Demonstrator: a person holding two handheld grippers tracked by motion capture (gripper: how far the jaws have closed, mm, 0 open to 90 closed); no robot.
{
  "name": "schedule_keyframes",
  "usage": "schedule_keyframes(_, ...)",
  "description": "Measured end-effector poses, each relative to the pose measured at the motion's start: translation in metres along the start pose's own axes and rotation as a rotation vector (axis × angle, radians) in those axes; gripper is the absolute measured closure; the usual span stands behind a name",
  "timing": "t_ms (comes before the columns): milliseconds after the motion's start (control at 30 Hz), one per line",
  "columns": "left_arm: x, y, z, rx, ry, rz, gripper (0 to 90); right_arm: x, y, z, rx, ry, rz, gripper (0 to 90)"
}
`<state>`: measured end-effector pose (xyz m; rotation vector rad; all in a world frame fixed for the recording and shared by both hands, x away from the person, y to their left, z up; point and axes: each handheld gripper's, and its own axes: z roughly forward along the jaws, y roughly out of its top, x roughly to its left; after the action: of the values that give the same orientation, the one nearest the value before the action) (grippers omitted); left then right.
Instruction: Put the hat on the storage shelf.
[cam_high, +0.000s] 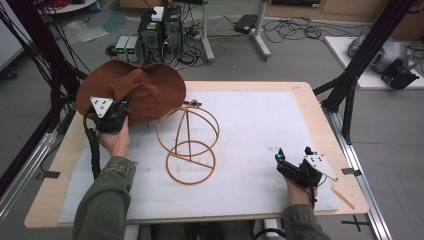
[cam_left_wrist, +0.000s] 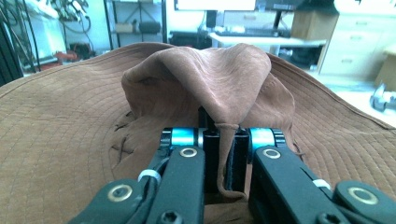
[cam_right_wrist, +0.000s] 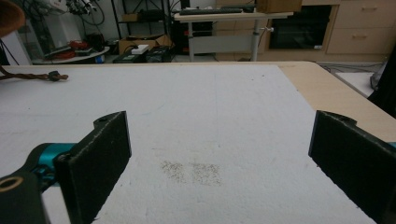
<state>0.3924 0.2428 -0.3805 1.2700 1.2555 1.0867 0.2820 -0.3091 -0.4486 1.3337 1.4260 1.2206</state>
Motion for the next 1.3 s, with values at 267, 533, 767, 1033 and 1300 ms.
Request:
schedule_keyframes(267, 0.001, 0.036, -0.015, -0.106, -0.009, -0.029, 87.9, 0.001, 0.0, 0.0, 0.001, 0.0, -0.011, 4.9)
schedule_keyframes(533, 0.0, 0.063, -0.033, -0.202, -0.034, -0.01, 87.8, 0.001, 0.0, 0.0, 0.002, 0.003, -0.013, 4.9)
schedule_keyframes(767, 0.002, 0.075, -0.044, -0.245, -0.09, -0.027, 87.8, 0.001, 0.0, 0.0, 0.004, 0.007, -0.009, 4.9)
schedule_keyframes(1033, 0.003, 0.088, -0.059, -0.3, -0.161, -0.041, 87.8, 0.001, 0.0, 0.0, 0.003, 0.005, -0.012, 4.9)
schedule_keyframes(1300, -0.005, 0.103, -0.077, -0.344, -0.317, -0.035, 87.7, 0.002, 0.0, 0.0, 0.002, 0.003, -0.01, 4.9)
